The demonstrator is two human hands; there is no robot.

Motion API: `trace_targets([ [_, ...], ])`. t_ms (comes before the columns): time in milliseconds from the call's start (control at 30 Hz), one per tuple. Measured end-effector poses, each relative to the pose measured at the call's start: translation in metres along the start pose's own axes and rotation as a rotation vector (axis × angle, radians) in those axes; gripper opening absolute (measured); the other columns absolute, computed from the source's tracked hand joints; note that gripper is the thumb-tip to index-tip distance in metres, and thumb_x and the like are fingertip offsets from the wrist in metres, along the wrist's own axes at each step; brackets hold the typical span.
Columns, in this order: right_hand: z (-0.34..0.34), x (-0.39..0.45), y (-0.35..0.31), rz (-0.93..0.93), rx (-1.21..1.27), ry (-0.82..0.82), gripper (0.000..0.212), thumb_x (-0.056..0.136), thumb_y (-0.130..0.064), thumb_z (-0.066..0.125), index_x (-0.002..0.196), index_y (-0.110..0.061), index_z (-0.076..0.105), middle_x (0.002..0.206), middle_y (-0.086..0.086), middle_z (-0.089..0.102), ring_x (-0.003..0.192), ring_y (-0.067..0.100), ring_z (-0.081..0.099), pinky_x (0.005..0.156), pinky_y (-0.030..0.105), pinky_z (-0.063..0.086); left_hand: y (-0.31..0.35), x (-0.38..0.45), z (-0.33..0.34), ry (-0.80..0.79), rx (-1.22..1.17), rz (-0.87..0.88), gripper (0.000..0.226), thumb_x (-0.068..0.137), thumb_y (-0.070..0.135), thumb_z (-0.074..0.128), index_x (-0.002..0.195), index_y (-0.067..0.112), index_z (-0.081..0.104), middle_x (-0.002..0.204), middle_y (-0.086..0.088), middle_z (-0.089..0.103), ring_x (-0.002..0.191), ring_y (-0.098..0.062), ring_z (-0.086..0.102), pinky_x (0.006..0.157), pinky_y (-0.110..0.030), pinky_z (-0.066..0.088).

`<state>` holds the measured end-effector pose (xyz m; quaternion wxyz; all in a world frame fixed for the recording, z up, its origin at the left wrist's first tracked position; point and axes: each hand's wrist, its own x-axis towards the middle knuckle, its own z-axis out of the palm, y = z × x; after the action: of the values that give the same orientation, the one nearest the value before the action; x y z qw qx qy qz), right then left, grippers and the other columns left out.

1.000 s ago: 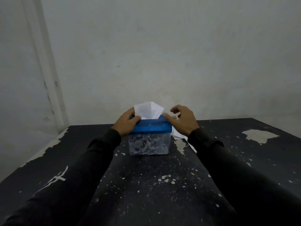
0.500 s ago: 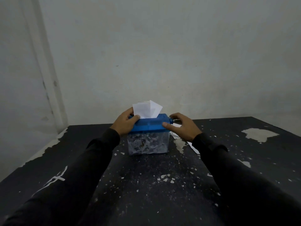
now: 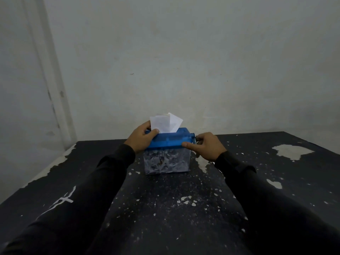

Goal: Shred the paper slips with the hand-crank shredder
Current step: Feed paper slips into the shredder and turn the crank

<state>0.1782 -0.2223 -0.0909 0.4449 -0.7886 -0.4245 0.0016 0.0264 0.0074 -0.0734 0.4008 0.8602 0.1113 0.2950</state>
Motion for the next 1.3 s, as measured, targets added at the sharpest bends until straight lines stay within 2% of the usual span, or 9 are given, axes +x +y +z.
trace_targets([
  [67, -0.003, -0.001, -0.006, 0.028, -0.01, 0.001, 0.064, 0.072, -0.061, 0.081, 0.082, 0.0, 0.063, 0.064, 0.011, 0.057, 0.058, 0.023, 0.061, 0.054, 0.038, 0.048, 0.003, -0.003, 0.001, -0.01, -0.01, 0.005, 0.066, 0.084, 0.058, 0.074, 0.14, 0.029, 0.053, 0.125, 0.005, 0.064, 0.112, -0.014, 0.061, 0.088, -0.024, 0.052],
  [167, -0.009, 0.002, -0.021, 0.045, -0.071, 0.055, 0.073, 0.068, -0.057, 0.087, 0.119, -0.013, 0.06, 0.101, 0.001, 0.062, 0.085, 0.018, 0.063, 0.066, 0.034, 0.052, 0.01, -0.005, -0.001, -0.048, -0.027, -0.006, 0.094, 0.059, 0.069, 0.085, 0.139, 0.033, 0.051, 0.124, 0.015, 0.062, 0.108, -0.003, 0.06, 0.085, -0.021, 0.052],
  [233, -0.016, 0.007, -0.031, 0.139, 0.099, 0.056, 0.064, 0.072, -0.045, 0.089, 0.118, -0.016, 0.055, 0.097, 0.009, 0.067, 0.072, 0.019, 0.06, 0.057, 0.029, 0.049, 0.014, -0.003, -0.003, -0.084, -0.016, -0.026, 0.089, 0.061, 0.064, 0.088, 0.137, 0.03, 0.054, 0.121, 0.016, 0.063, 0.106, -0.004, 0.061, 0.085, -0.021, 0.052],
  [300, -0.024, 0.012, -0.037, 0.225, 0.343, 0.004, 0.039, 0.084, -0.023, 0.081, 0.111, -0.005, 0.058, 0.079, 0.015, 0.067, 0.053, 0.019, 0.052, 0.048, 0.028, 0.049, 0.017, -0.002, -0.004, -0.096, -0.006, -0.05, 0.07, 0.07, 0.05, 0.088, 0.129, 0.028, 0.059, 0.115, 0.015, 0.065, 0.101, -0.003, 0.061, 0.08, -0.017, 0.051],
  [367, -0.027, 0.013, -0.036, 0.228, 0.424, -0.02, 0.018, 0.092, -0.012, 0.07, 0.102, 0.003, 0.063, 0.074, 0.017, 0.066, 0.048, 0.02, 0.052, 0.053, 0.034, 0.055, 0.018, -0.001, -0.003, -0.095, -0.019, -0.043, 0.063, 0.071, 0.045, 0.088, 0.125, 0.026, 0.061, 0.116, 0.011, 0.067, 0.101, -0.006, 0.063, 0.077, -0.015, 0.05],
  [633, -0.025, 0.027, -0.032, 0.035, 0.43, 0.114, 0.045, 0.093, -0.036, 0.072, 0.075, 0.005, 0.067, 0.058, 0.009, 0.065, 0.042, 0.017, 0.055, 0.05, 0.029, 0.054, 0.019, -0.002, -0.005, -0.109, -0.042, -0.014, 0.055, 0.074, 0.04, 0.088, 0.12, 0.03, 0.06, 0.116, 0.013, 0.065, 0.103, -0.004, 0.061, 0.079, -0.017, 0.05],
  [900, -0.017, 0.072, -0.031, 0.207, 0.425, 0.096, 0.049, 0.089, -0.053, 0.071, 0.081, -0.005, 0.065, 0.055, 0.005, 0.047, 0.04, 0.016, 0.037, 0.041, 0.022, 0.036, 0.018, -0.001, -0.005, -0.116, -0.033, -0.01, 0.083, 0.06, 0.06, 0.091, 0.129, 0.027, 0.06, 0.121, 0.012, 0.064, 0.106, -0.005, 0.061, 0.083, -0.019, 0.05],
  [1067, 0.0, 0.085, -0.018, 0.188, 0.267, 0.213, 0.041, 0.095, -0.053, 0.061, 0.092, -0.013, 0.056, 0.086, 0.01, 0.062, 0.07, 0.023, 0.057, 0.06, 0.031, 0.05, 0.022, -0.004, -0.005, -0.126, -0.017, -0.022, 0.057, 0.076, 0.039, 0.087, 0.125, 0.028, 0.059, 0.113, 0.018, 0.062, 0.1, 0.001, 0.058, 0.074, -0.01, 0.047],
  [1300, 0.018, 0.047, 0.018, 0.349, 0.111, -0.012, 0.036, 0.108, -0.029, 0.042, 0.096, -0.003, 0.065, 0.081, 0.013, 0.061, 0.058, 0.02, 0.051, 0.05, 0.031, 0.046, 0.023, -0.004, -0.006, -0.158, 0.01, -0.039, 0.05, 0.078, 0.045, 0.084, 0.121, 0.03, 0.065, 0.111, 0.015, 0.068, 0.098, -0.003, 0.063, 0.076, -0.015, 0.048],
])
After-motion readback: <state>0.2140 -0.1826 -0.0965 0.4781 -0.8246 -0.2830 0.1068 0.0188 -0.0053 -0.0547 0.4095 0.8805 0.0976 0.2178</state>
